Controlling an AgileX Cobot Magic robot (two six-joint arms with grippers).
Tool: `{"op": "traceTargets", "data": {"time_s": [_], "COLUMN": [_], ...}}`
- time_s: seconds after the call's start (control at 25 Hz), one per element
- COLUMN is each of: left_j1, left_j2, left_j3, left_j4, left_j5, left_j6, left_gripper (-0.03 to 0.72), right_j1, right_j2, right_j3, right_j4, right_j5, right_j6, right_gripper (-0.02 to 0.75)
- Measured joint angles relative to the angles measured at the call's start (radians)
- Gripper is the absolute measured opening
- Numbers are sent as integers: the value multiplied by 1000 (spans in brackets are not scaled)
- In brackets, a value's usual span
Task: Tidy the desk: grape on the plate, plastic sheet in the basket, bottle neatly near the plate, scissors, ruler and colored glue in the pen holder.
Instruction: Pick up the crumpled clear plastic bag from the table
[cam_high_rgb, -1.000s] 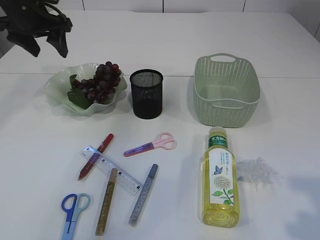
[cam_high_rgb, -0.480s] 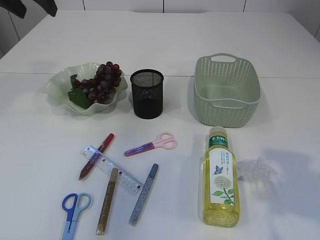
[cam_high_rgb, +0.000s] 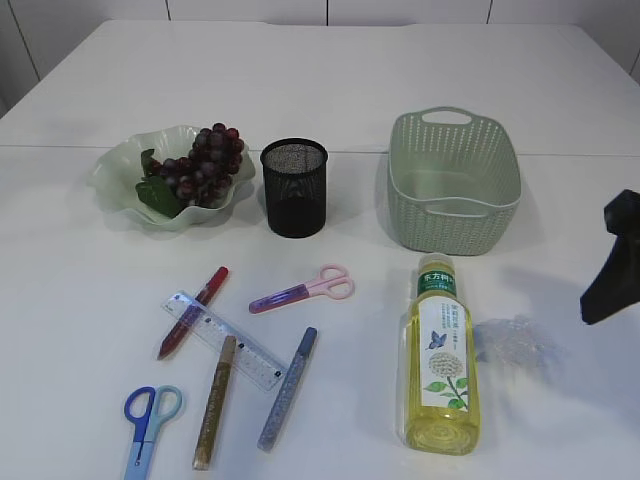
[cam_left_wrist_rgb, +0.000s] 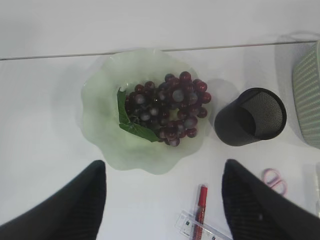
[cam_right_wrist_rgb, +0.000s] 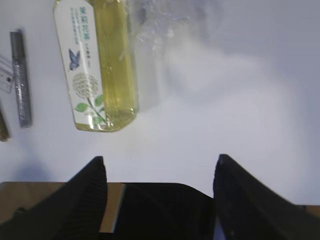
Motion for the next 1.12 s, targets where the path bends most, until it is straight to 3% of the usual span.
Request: {"op": "traceTargets", "data": {"time_s": [0.48,0.6,0.88,1.12], "left_j1": [0,0,0,0], "left_j2": [-2,-17,-138,-216], "left_j3": [0,0,0,0], "left_j4": [-27,-27,17,32], "left_j5": [5,5,9,12], "left_j6": [0,0,0,2], "left_gripper": [509,509,501,495], "right_j1": [0,18,166,184], "right_j2": [87,156,383,542], "right_j3": [-16,-56,-242,-308], "right_j4": [40,-23,-250,-280], "right_j5": [-248,-248,-165,-65], "right_j6": [-136,-104,56,78], "right_gripper": [512,512,512,512]}}
